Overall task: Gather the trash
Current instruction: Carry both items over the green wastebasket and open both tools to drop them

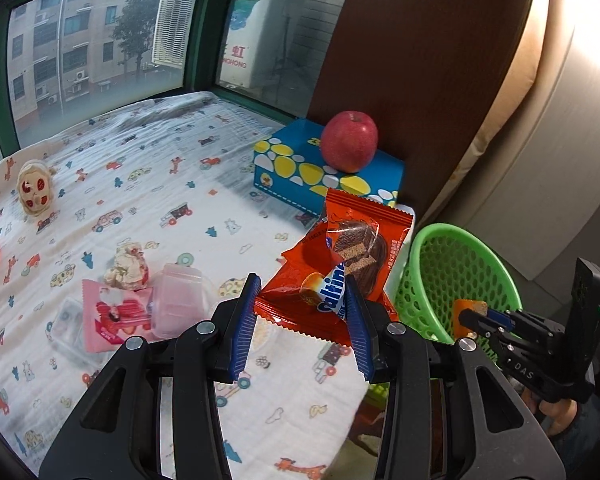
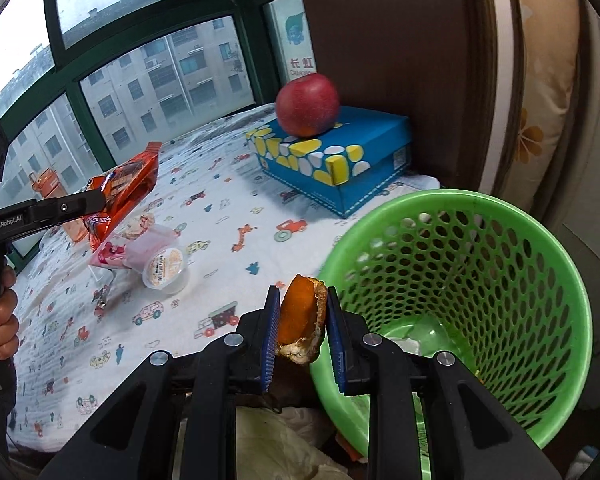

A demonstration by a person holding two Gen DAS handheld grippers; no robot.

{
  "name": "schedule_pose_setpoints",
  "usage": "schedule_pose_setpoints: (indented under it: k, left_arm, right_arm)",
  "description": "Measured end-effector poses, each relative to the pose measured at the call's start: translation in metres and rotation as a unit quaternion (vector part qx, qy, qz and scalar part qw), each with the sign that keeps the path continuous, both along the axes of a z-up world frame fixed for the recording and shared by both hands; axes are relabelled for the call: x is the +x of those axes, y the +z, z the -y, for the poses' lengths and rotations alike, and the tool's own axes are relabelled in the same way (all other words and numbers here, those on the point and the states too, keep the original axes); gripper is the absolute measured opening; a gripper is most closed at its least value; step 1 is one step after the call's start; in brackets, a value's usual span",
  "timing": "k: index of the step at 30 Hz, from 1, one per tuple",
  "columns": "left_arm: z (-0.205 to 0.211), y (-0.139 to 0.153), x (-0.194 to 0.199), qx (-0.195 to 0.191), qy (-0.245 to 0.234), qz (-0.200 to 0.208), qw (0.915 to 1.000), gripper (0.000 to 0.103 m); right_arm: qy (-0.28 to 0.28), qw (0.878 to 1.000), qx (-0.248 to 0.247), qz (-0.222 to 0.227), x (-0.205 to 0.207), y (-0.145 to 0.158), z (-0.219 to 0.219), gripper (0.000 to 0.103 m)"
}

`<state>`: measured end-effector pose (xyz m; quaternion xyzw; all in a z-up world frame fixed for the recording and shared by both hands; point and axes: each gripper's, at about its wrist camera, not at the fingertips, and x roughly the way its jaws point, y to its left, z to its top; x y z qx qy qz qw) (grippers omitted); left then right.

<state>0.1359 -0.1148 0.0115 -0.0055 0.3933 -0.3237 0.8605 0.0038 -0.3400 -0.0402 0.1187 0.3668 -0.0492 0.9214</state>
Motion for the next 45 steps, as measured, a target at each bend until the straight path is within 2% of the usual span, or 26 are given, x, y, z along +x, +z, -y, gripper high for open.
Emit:
schedule_pose_setpoints:
  k: [6,13,16,18,34,38,42,45]
  left_arm:
    - [0.043,0.003,-0.012,-0.005,-0.037,-0.002,0.9993,0.041]
    - [0.09,0.003,-0.027,0.002,-0.076,-0.003,0.9971,0.041]
    - [0.108,0.001,-0.031,0.006,-0.09,-0.005,0.9959,0.041]
    - [0.118,0.0,-0.034,0.008,-0.099,-0.008,0.995,0.041]
    - [0.184,-0.025,-0.063,0.043,-0.153,-0.033,0.9867,0.043]
    - [0.191,-0.029,-0.067,0.047,-0.158,-0.036,0.9856,0.045]
    - [0.196,-0.035,-0.066,0.049,-0.162,-0.045,0.9846,0.056]
    - [0.195,-0.041,-0.066,0.05,-0.159,-0.053,0.9846,0.06]
  right_arm:
    - [-0.051,0.999,0.004,-0.011,-0.022,-0.006,0.049,0.023]
    - [-0.089,0.996,0.008,-0.019,-0.042,-0.015,0.085,0.025]
    - [-0.099,0.995,0.013,-0.016,-0.048,-0.016,0.095,0.031]
    - [-0.104,0.994,0.014,-0.012,-0.052,-0.015,0.1,0.039]
    - [-0.139,0.99,0.021,0.02,-0.086,0.0,0.127,0.055]
    - [-0.144,0.989,0.025,0.024,-0.093,0.002,0.131,0.055]
    - [-0.146,0.988,0.027,0.027,-0.096,0.003,0.133,0.056]
    - [-0.146,0.988,0.028,0.028,-0.096,0.003,0.132,0.056]
